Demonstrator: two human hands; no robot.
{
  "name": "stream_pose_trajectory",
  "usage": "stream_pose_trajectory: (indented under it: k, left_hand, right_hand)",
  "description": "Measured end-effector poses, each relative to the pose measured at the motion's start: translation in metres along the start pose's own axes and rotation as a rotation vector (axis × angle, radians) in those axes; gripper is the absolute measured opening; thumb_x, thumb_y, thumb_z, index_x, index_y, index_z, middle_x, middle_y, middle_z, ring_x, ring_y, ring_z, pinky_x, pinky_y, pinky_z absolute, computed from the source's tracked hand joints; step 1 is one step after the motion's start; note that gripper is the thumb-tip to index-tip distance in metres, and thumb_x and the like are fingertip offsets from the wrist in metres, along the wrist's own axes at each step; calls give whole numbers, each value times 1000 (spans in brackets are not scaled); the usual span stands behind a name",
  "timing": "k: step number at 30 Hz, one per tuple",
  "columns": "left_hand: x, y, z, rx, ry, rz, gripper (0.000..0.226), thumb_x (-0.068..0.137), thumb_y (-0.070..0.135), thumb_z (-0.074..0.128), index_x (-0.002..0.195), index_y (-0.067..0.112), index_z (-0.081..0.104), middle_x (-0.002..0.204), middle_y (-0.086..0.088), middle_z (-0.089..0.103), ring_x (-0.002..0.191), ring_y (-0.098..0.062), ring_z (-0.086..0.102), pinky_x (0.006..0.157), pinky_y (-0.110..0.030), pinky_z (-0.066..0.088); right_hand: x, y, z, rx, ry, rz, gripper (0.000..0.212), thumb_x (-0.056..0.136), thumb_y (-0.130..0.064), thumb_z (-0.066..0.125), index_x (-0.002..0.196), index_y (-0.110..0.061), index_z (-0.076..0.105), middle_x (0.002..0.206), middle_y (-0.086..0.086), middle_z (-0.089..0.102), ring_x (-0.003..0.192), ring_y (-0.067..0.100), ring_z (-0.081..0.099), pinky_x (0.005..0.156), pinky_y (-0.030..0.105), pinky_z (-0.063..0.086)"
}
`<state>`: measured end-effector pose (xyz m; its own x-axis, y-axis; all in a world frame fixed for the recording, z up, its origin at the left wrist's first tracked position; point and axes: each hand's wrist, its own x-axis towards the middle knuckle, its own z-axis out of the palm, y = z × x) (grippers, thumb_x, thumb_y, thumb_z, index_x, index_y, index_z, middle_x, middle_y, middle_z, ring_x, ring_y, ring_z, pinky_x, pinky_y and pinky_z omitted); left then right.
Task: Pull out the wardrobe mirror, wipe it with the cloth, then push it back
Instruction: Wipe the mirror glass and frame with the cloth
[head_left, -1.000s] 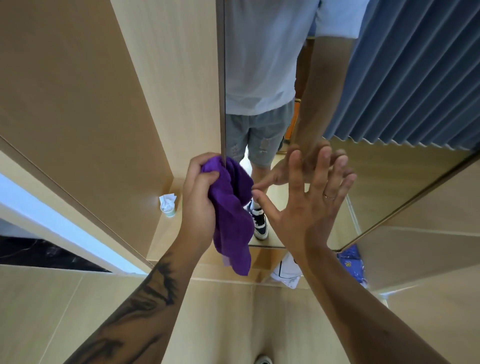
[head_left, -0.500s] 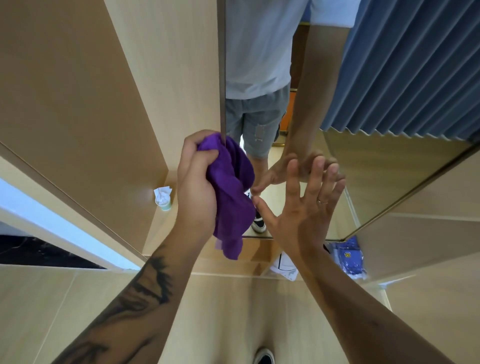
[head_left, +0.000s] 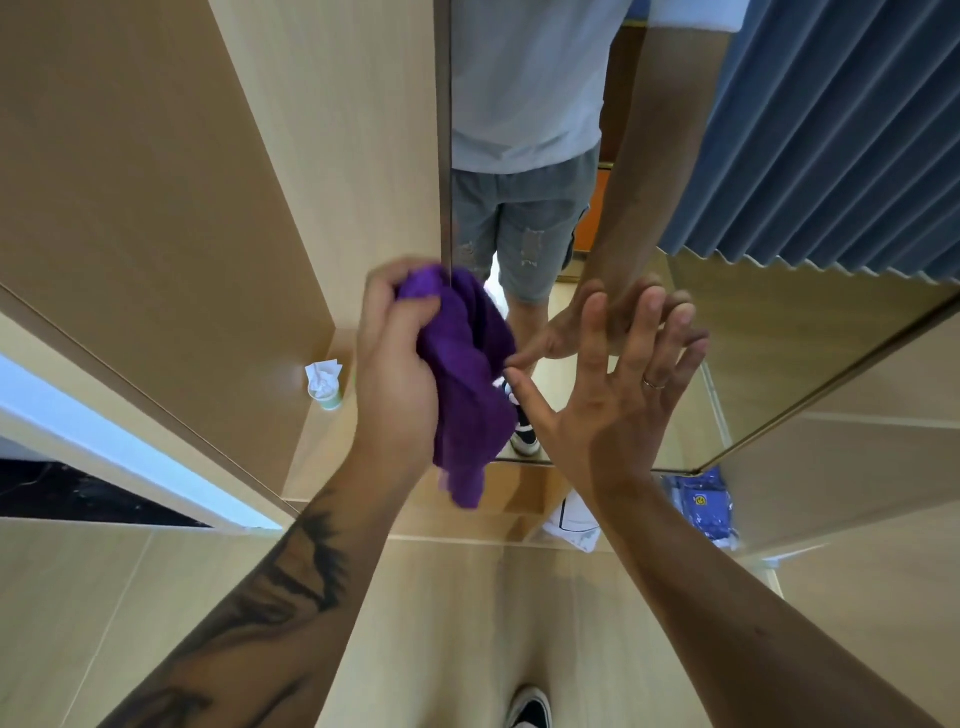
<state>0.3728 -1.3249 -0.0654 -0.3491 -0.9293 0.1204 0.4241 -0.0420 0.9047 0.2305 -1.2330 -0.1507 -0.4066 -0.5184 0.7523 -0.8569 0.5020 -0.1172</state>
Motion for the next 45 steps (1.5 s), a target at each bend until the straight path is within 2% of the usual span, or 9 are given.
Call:
stream_pose_trajectory:
  k: [4, 8, 12, 16, 23, 30, 34, 41, 45]
  left_hand:
    - [21, 28, 7, -13, -76, 131, 23, 80, 32, 59, 101, 27, 68, 100, 9, 69, 98, -13, 64, 85, -29, 52]
    - [4, -10, -5, 27, 39, -135, 16, 94, 19, 52, 99, 23, 66, 97, 2, 67, 90, -10, 63, 83, -27, 51]
    - [-4, -24, -12, 133, 110, -260, 28, 101, 5, 41, 94, 21, 64, 80, 12, 67, 72, -2, 63, 74, -27, 50]
    - [14, 25, 10, 44, -14, -77, 24, 91, 16, 48, 89, 27, 69, 85, 6, 69, 78, -9, 64, 70, -23, 53]
    - [36, 66, 25, 13, -138, 165, 27, 84, 33, 57, 104, 20, 69, 109, -7, 67, 102, -29, 61, 90, -46, 49]
    - [-3, -29, -12, 32, 49, -210, 27, 83, 26, 50, 84, 37, 75, 93, 2, 66, 87, -15, 62, 89, -41, 45]
    - [-7, -40, -17, 64, 108, -254, 27, 81, 25, 50, 81, 35, 75, 89, 5, 68, 83, -14, 63, 89, -41, 46]
    - [17, 38, 19, -28, 17, 47, 25, 83, 19, 50, 87, 28, 73, 104, -10, 64, 101, -28, 59, 96, -45, 45]
    - [39, 85, 42, -138, -100, 190, 22, 88, 16, 49, 100, 8, 65, 107, -19, 58, 100, -34, 55, 91, -50, 46]
  right_hand:
    - [-1, 1, -1, 4, 9, -8, 116, 88, -80, 62, 166, -29, -6, 165, 14, 8, 159, 27, -21, 119, 75, 22]
    - [0, 0, 1, -4, 32, 4, 118, 88, -81, 61, 166, -30, -12, 172, 1, -27, 158, 23, -25, 121, 73, 20]
    - [0, 3, 1, -22, 41, -25, 116, 89, -81, 59, 167, -28, -8, 172, 1, -27, 160, 26, -20, 121, 71, 20]
    - [-1, 5, 0, -48, 19, -24, 113, 91, -80, 57, 167, -27, -8, 171, 4, -27, 159, 29, -21, 121, 70, 20]
    - [-3, 7, -3, -30, -22, -48, 107, 94, -83, 44, 166, -27, -11, 171, 4, -29, 159, 29, -21, 123, 71, 18]
    - [-3, 11, 0, -68, 4, -75, 110, 93, -80, 54, 167, -27, -9, 170, 5, -30, 159, 30, -22, 127, 64, 9]
    - [-3, 12, -3, -59, -10, -78, 105, 95, -78, 54, 167, -28, -5, 170, 5, -31, 159, 29, -22, 127, 65, 11]
    - [-4, 11, -8, -65, -35, -75, 104, 95, -72, 60, 166, -27, -2, 169, 5, -33, 159, 30, -23, 127, 64, 7]
    - [-4, 12, -8, -59, -39, -75, 98, 96, -67, 63, 164, -25, 6, 170, 5, -30, 159, 30, -22, 127, 64, 9]
